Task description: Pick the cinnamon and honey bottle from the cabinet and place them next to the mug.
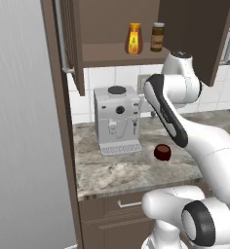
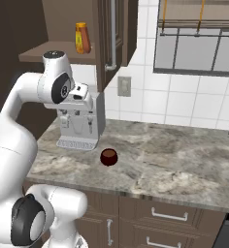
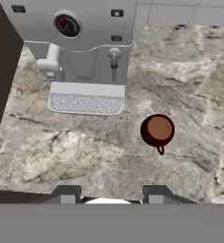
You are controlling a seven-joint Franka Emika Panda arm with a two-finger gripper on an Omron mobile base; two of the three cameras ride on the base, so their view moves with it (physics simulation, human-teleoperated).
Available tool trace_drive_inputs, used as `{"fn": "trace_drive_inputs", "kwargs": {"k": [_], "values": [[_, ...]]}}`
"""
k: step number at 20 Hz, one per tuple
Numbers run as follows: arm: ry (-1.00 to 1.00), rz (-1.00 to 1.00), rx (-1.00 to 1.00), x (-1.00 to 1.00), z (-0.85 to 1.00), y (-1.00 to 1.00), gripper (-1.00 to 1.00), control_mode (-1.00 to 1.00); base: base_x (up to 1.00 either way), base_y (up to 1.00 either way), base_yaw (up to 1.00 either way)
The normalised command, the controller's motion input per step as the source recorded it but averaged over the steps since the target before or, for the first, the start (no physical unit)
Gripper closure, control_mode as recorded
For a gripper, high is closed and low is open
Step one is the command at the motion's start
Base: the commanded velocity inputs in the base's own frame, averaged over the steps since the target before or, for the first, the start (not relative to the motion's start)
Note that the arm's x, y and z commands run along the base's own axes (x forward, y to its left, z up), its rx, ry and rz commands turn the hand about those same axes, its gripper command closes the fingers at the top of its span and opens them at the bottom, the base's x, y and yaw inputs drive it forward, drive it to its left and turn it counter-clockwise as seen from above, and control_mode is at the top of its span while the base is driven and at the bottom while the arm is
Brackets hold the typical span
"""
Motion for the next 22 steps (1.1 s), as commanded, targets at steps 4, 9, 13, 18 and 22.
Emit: {"fn": "trace_drive_inputs", "kwargs": {"k": [4,9,13,18,22], "values": [[0.02,0.0,0.0,-0.14,-0.03,-0.02,-1.0,-1.0,0.0,0.0,0.0],[-0.15,0.02,0.06,-0.98,0.0,-0.09,-1.0,-1.0,0.0,0.0,0.0],[-0.34,0.0,0.05,-0.71,0.19,-0.05,-1.0,-1.0,0.0,0.0,0.0],[-0.35,0.0,-0.01,-0.19,0.79,0.09,-1.0,-1.0,0.0,0.0,0.0],[-0.24,0.0,-0.03,-0.05,0.98,0.06,-1.0,-1.0,0.0,0.0,0.0]]}}
